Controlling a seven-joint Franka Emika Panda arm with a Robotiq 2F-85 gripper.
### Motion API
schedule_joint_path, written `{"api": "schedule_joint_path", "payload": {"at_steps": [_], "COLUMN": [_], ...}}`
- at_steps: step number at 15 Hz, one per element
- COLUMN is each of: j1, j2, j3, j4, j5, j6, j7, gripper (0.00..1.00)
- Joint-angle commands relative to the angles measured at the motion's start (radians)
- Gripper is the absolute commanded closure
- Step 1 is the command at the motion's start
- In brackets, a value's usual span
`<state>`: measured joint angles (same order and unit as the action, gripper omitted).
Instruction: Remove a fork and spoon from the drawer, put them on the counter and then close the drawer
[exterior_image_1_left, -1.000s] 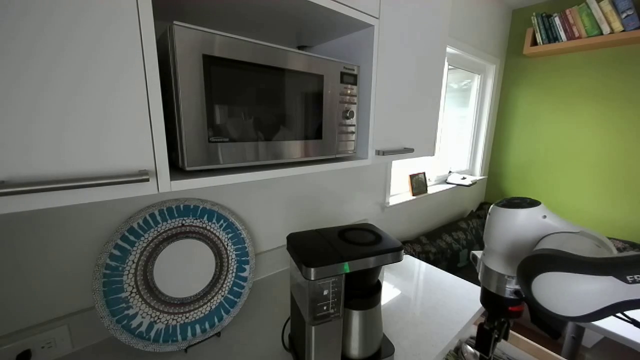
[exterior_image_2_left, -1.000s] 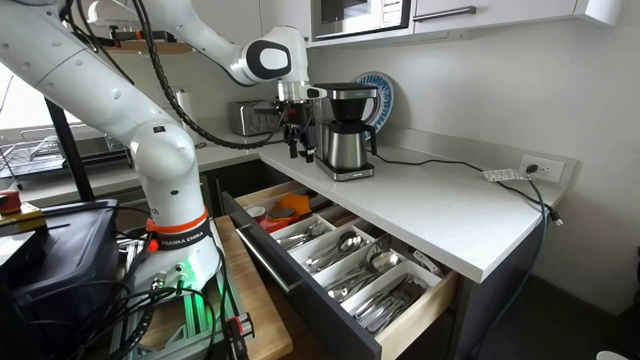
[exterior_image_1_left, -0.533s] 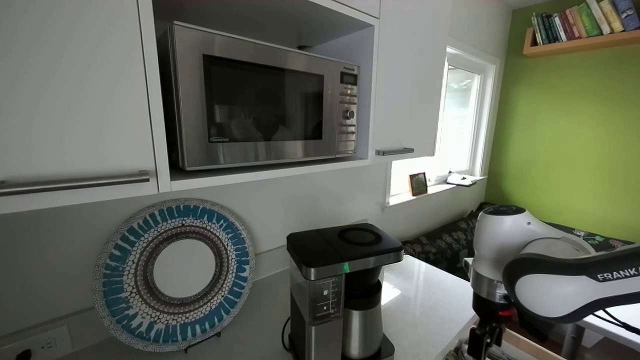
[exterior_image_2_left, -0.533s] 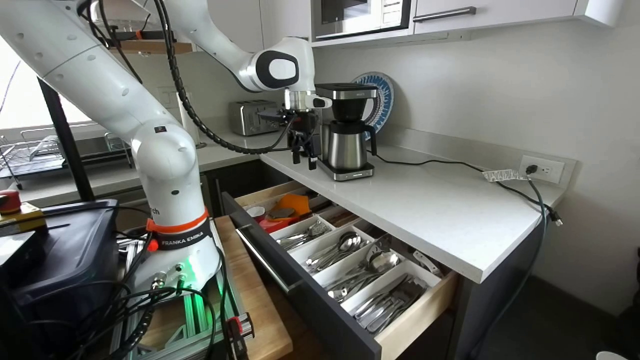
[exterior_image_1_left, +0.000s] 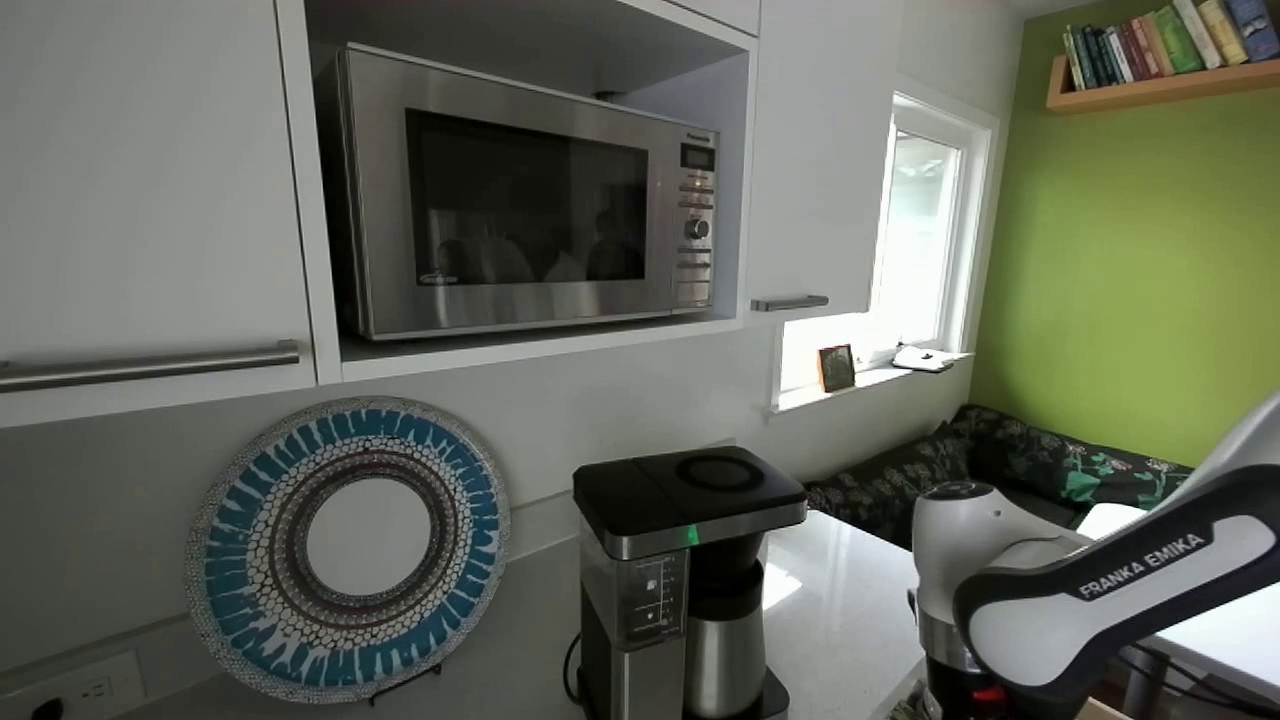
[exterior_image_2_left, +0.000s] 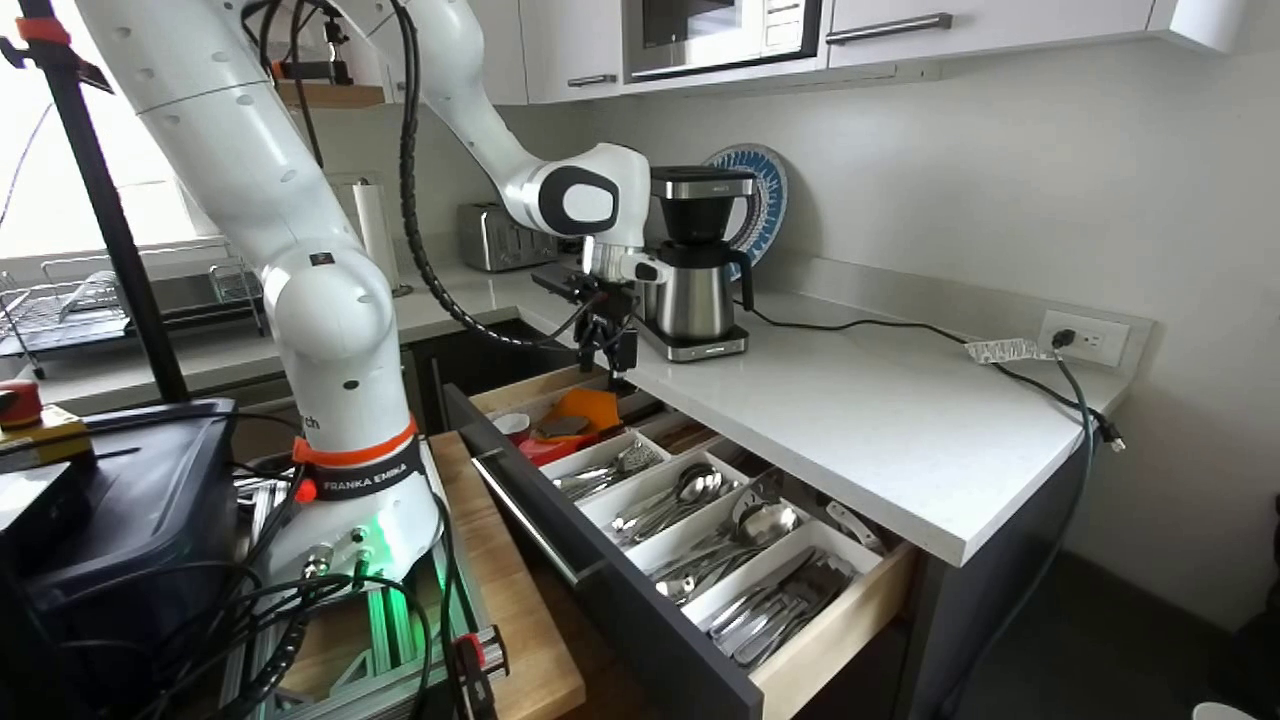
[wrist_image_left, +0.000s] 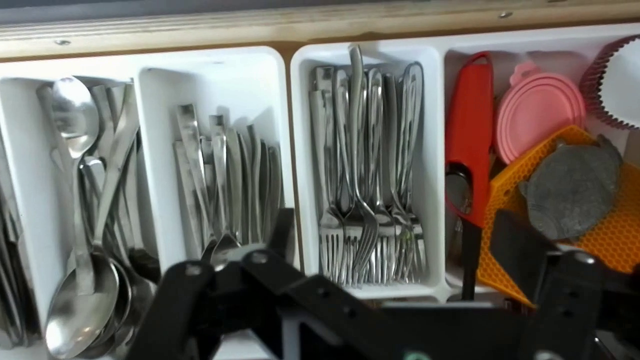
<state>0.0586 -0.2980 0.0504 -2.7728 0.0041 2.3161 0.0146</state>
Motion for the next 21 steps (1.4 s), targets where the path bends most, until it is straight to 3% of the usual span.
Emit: {"api": "schedule_joint_path", "payload": {"at_steps": [1,10,16,17,18,21], "j1": [0.020,0.004,-0.006,-0.010,-0.016,-0.018], "j2": [0.152,0.416,0.516,0.527,0.540,0.571], "j3": [-0.007,0.012,0.024,0.029,0.032,0.029], "j4": [0.001,0.004,0.008,0.009,0.010,0.013], "j5": [0.056,0.102,0.089,0.092,0.093,0.073], "j6": [0.110,0.388,0.556,0.576,0.596,0.641], "j7": [-0.046,-0.153,-0.112,-0.116,-0.120,-0.110], "gripper": [0.00,0.00,0.00,0.05,0.22,0.38]}}
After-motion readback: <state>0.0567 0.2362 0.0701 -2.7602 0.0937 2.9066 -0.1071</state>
